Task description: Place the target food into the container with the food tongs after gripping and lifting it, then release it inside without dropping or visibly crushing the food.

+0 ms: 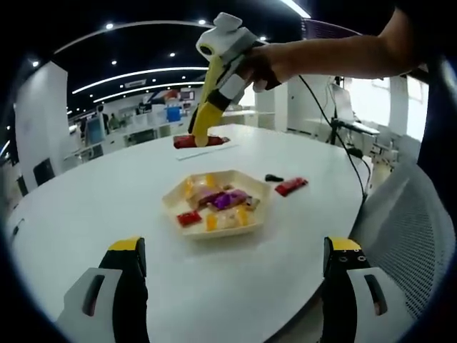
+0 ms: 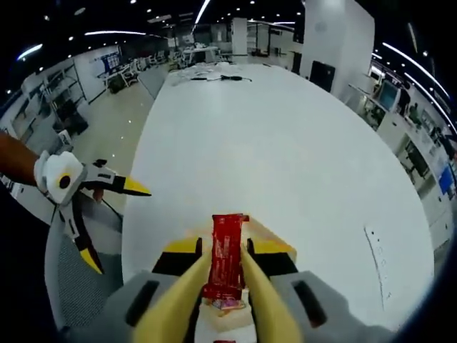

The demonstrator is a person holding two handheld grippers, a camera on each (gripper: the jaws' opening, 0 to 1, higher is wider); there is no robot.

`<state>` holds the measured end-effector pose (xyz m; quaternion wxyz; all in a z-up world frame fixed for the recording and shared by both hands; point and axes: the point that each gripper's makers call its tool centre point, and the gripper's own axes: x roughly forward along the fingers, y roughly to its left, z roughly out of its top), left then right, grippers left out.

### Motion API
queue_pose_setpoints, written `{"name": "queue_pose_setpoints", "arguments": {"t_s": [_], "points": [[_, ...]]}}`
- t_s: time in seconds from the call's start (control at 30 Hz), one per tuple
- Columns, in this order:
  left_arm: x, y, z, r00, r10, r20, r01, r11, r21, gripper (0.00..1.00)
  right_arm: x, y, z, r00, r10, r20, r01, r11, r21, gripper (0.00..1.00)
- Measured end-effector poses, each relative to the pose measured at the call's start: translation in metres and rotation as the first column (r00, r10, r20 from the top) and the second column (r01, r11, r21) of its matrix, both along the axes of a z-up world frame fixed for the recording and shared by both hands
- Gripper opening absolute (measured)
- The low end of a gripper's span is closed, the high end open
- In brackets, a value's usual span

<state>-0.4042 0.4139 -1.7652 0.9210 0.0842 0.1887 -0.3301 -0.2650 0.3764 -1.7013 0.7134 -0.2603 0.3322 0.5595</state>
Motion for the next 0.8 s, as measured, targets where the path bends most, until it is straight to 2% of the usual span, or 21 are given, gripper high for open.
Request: {"name": "queue_pose_setpoints", "arguments": {"t_s": [0.13, 0.33, 0.8], "points": [[0.0003, 0.0004, -0.0001, 1.000, 0.002, 0.003, -0.002, 1.000, -0.001, 0.99, 0.0000, 0.0003, 0.0005, 1.000, 0.002, 0.001, -0.002, 1.000, 0.006, 0.25], [0.0001, 0.0004, -0.0009, 1.000, 0.003, -0.001, -0.003, 1.000, 0.003, 0.99, 0.0024, 0.0006, 0.0033, 0.999, 0.024, 0.042, -0.025, 1.000, 0.017, 0.28], [-0.0001, 0.0001, -0.0017, 1.000, -0.001, -0.004, 0.001, 1.000, 0.006, 0.99, -0.0001, -0.0062, 0.0085, 0.999, 0.021, 0.030, -0.022, 0.999, 0.042, 0.28]]}}
